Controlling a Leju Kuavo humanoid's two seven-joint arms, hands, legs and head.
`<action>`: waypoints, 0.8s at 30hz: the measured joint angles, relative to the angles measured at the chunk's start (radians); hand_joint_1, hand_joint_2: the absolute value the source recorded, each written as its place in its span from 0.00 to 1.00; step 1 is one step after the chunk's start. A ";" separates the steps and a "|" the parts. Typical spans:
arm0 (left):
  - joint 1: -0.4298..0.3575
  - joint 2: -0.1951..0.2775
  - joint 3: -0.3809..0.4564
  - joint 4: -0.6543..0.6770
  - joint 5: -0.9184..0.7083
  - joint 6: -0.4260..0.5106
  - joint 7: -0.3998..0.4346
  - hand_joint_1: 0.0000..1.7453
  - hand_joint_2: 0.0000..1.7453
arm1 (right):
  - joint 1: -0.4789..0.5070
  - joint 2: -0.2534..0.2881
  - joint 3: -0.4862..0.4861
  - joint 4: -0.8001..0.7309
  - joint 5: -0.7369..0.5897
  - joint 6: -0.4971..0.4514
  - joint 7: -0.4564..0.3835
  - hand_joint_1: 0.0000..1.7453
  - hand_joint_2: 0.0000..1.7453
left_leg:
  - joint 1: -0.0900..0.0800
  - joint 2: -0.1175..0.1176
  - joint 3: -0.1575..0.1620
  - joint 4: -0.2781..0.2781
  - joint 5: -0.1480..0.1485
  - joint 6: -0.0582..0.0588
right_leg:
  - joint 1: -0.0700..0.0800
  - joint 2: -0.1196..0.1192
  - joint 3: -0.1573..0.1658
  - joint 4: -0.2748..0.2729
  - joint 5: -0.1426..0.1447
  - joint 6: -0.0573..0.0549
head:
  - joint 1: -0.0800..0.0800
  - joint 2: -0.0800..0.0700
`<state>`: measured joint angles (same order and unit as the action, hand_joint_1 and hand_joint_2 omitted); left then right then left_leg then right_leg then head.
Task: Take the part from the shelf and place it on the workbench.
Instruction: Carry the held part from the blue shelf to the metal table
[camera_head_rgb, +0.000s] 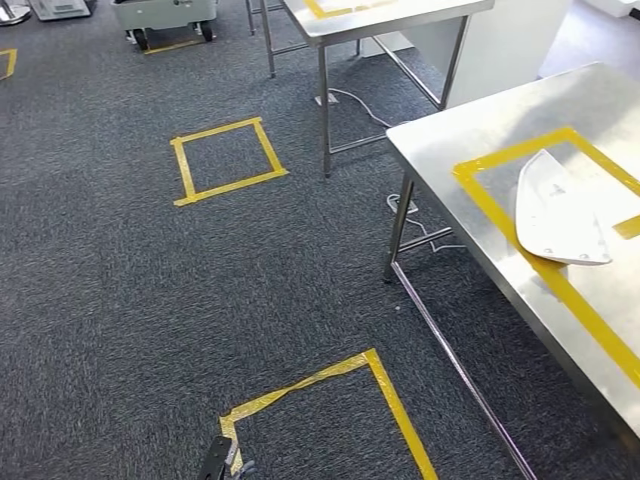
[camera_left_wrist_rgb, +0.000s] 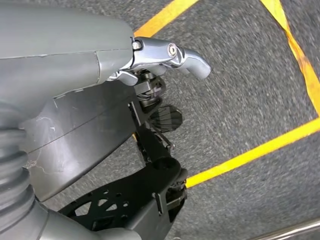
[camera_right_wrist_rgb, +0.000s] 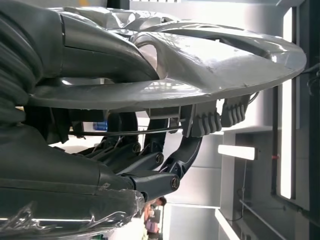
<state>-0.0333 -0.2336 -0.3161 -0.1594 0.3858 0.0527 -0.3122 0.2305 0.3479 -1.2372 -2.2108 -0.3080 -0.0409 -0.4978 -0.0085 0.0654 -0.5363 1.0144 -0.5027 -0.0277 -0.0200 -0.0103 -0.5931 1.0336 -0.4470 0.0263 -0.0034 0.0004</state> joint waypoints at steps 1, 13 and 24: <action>0.000 0.000 0.000 0.000 0.000 0.000 0.000 0.00 1.00 | -0.001 0.000 0.001 0.000 0.002 -0.001 0.000 1.00 1.00 | 0.002 -0.023 -0.022 0.047 -0.028 -0.003 | -0.001 0.009 -0.001 -0.001 0.002 -0.006 | -0.001 0.000; 0.000 -0.001 -0.002 0.000 -0.005 0.010 -0.002 0.00 1.00 | -0.003 0.000 0.011 0.015 0.030 -0.002 -0.001 1.00 1.00 | 0.002 -0.132 -0.015 -0.026 0.041 0.028 | -0.002 0.148 -0.021 -0.004 0.016 0.014 | -0.002 0.000; 0.001 -0.002 -0.007 0.000 -0.006 0.011 -0.003 0.00 1.00 | -0.004 0.000 0.017 0.020 0.032 -0.003 -0.002 1.00 1.00 | 0.001 -0.001 0.003 -0.037 0.036 0.033 | -0.001 -0.029 -0.025 0.063 -0.021 0.048 | 0.005 0.000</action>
<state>-0.0320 -0.2355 -0.3227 -0.1591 0.3796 0.0634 -0.3151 0.2263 0.3475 -1.2199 -2.1909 -0.2763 -0.0441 -0.4998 -0.0071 0.0649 -0.5334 0.9774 -0.4671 0.0053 -0.0212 -0.0390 -0.6180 1.0963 -0.4682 0.0744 0.0013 0.0004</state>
